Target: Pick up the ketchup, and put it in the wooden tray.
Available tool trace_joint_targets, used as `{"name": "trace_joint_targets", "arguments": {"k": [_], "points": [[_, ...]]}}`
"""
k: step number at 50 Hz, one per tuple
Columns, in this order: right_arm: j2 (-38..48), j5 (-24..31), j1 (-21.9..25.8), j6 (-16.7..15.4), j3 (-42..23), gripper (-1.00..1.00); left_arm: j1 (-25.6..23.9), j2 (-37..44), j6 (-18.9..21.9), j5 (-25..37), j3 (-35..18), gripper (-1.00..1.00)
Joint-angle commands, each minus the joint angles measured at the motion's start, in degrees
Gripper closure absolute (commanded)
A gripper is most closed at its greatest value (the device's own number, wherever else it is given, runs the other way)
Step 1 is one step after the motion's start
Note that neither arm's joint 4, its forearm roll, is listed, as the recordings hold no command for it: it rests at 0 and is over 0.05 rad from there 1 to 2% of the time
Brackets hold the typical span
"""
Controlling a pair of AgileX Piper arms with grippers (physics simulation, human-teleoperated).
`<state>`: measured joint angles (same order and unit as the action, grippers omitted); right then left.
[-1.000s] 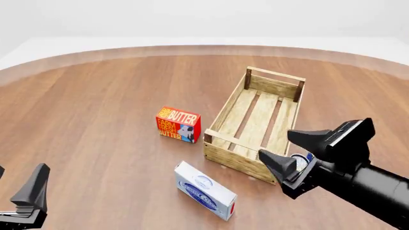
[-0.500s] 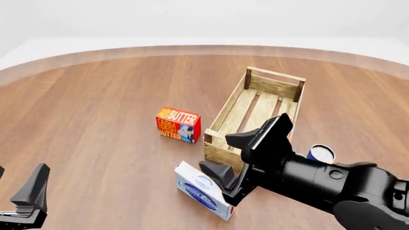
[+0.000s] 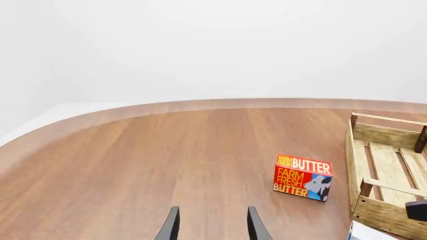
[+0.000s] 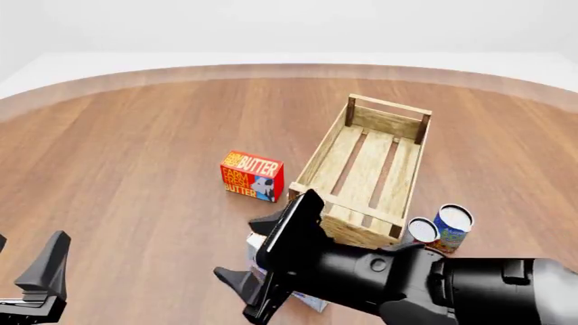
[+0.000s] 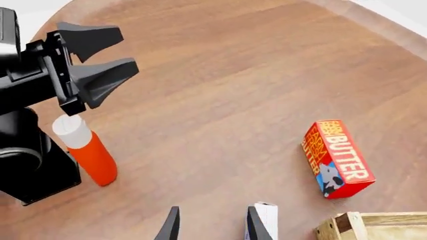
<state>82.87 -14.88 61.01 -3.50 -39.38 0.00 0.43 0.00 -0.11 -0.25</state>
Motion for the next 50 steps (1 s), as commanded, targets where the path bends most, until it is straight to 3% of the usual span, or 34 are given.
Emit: {"name": "trace_joint_targets", "arguments": {"k": [1, 50], "points": [[8.52, -3.21, 4.78, -0.9, -3.68, -1.0, 0.0, 0.0, 0.0, 0.0, 0.0, -1.0], [24.94, 2.73, 17.41, -3.88, -21.24, -1.0, 0.0, 0.0, 0.0, 0.0, 0.0, -1.0]]}}
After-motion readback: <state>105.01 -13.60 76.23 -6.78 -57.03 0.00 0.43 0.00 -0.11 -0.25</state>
